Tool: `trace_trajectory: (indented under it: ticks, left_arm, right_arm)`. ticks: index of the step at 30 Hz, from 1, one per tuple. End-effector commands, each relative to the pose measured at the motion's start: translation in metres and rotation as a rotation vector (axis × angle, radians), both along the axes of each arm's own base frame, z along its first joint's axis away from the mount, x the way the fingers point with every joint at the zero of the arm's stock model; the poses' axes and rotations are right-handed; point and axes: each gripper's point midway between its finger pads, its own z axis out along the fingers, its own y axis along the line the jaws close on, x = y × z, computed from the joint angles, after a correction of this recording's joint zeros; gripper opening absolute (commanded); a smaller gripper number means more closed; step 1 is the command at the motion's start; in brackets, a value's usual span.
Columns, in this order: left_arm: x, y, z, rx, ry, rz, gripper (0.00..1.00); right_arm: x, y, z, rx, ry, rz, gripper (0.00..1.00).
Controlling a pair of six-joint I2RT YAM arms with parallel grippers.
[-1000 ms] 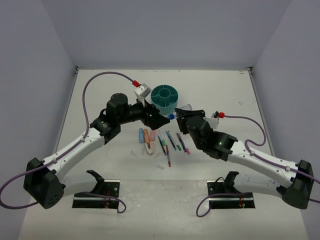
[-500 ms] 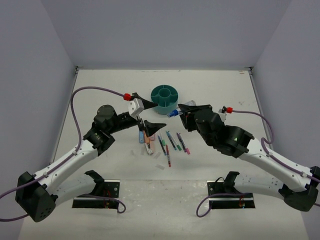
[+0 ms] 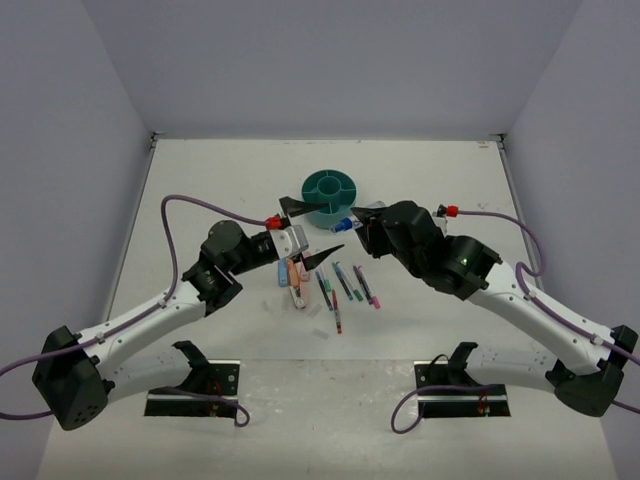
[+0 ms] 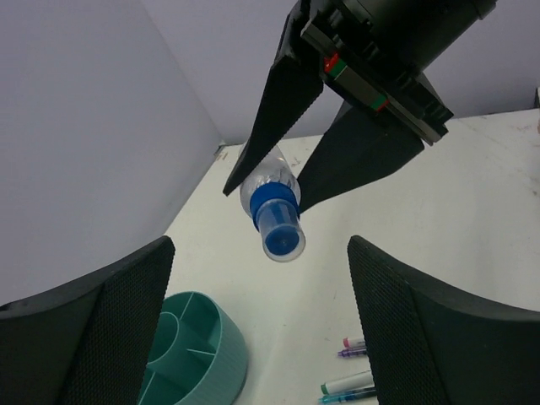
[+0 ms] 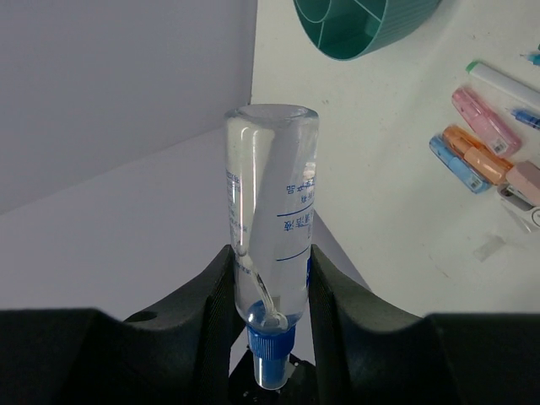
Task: Sort the stationery into containers
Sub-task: Place the stationery in the storage box.
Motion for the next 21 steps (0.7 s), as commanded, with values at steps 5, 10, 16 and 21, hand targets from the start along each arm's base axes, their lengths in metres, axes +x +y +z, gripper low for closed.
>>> trace_trajectory:
  ticks: [5,10,16,21]
  left_arm:
    - [0.030,-0.019,0.013,0.033,0.011,0.079,0.70]
    - [0.025,-0.027,0.011,0.019,0.018,0.049,0.53]
    - [0.026,-0.029,0.001,0.042,0.047,0.049,0.30]
    - [0.030,-0.029,0.002,0.031,0.065,0.065,0.00]
  right_arm:
    - [0.002,0.007,0.010,0.000,0.020,0.020,0.00]
    - [0.002,0.003,0.007,-0.010,0.018,0.010,0.00]
    - [0.004,-0.003,0.004,-0.018,0.015,-0.010,0.00]
    - [0.006,-0.004,-0.001,-0.028,0.023,-0.014,0.00]
